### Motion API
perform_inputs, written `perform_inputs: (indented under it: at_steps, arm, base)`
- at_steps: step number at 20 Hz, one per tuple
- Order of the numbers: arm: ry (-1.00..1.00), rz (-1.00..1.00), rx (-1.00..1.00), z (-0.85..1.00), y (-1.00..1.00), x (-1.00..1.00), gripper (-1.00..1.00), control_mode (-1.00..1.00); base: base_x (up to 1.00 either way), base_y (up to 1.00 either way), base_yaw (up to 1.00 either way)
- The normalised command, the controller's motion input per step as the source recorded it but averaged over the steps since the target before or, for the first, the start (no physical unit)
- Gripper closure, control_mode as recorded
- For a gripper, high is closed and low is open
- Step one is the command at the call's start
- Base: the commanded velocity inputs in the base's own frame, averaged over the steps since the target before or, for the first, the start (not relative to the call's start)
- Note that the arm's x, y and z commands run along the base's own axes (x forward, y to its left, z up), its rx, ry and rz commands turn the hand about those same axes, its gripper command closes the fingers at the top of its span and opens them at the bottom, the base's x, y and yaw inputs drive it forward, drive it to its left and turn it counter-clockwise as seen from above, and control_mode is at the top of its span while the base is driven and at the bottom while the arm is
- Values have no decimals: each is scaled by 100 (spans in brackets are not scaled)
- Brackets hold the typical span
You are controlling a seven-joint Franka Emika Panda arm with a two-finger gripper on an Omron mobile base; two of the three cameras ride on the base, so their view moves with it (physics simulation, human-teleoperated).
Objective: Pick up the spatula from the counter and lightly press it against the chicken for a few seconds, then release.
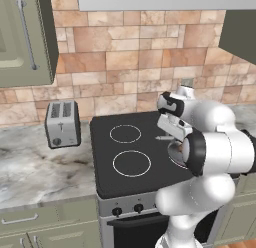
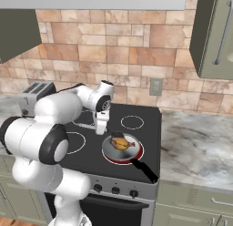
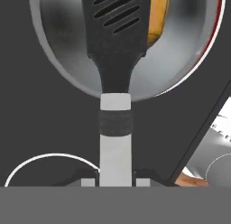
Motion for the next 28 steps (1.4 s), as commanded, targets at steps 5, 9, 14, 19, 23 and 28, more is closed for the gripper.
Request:
perform_inputs:
  at_steps: [5,9,14,19,23,28]
  arm:
    - [0,0,0,-13,-15,13,100,-100]
    - [0,0,0,-12,-13,14,100,-100]
    - [0,0,0,-7,-6,12,100,-100]
    - [0,0,0,-10,-8,2,100,-100]
    - [0,0,3,-3,-13,-8,100,-100]
    - [0,0,9,0,-7,-24,100,-100]
  base:
    - [0,0,0]
    - [0,0,0]
    - [0,0,0]
    - [0,0,0]
    - [0,0,0]
    - [0,0,0]
